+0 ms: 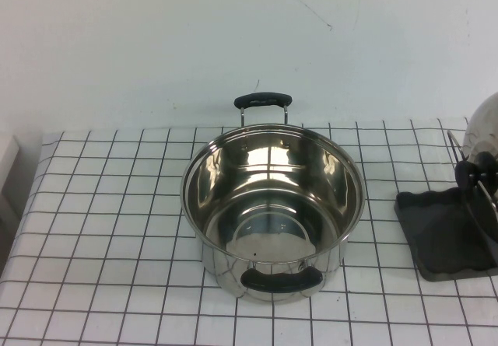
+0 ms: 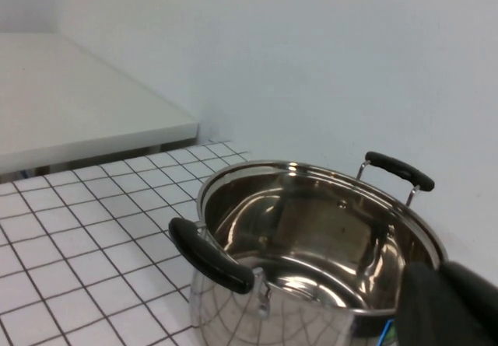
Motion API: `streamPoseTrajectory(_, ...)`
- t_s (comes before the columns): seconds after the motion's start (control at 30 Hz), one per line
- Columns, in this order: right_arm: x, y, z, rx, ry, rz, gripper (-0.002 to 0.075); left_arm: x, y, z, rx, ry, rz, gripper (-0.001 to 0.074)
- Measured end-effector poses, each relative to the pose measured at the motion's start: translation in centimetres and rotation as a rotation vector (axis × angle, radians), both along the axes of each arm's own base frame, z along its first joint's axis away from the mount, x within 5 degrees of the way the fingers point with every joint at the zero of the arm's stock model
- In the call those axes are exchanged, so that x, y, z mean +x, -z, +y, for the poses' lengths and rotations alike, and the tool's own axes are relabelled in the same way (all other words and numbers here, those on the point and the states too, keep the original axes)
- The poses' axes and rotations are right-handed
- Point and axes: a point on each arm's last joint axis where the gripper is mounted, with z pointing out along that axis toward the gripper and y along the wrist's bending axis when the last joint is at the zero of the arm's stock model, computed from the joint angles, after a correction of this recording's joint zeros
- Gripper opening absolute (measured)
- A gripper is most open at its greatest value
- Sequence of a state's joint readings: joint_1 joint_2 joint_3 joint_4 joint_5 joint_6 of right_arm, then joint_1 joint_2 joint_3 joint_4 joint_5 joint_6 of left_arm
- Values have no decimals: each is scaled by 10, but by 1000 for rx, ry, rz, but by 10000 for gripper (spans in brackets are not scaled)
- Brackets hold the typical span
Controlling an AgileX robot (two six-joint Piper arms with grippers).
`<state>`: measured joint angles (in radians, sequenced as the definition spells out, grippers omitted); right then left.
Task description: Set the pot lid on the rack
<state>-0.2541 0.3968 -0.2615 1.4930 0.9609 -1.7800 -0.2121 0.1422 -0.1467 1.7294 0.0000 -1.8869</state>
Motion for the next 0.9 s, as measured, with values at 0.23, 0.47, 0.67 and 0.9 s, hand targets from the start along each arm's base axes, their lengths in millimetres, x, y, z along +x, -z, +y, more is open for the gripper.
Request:
streamPoseTrajectory(0.23, 3, 6, -2, 1, 40, 13, -1, -2, 1, -8, 11, 84, 12, -1)
streamPoseTrajectory(0.47, 0, 5, 0, 3, 2, 15, -1, -5, 3, -17, 30, 194, 28, -1)
streamPoseTrajectory(0.67, 2, 6, -1, -5, 24, 17, -1, -9, 5, -26, 52, 306, 45, -1)
streamPoseTrajectory(0.9, 14, 8, -19, -43, 261, 5, -1, -14, 8, -35, 71, 417, 62, -1)
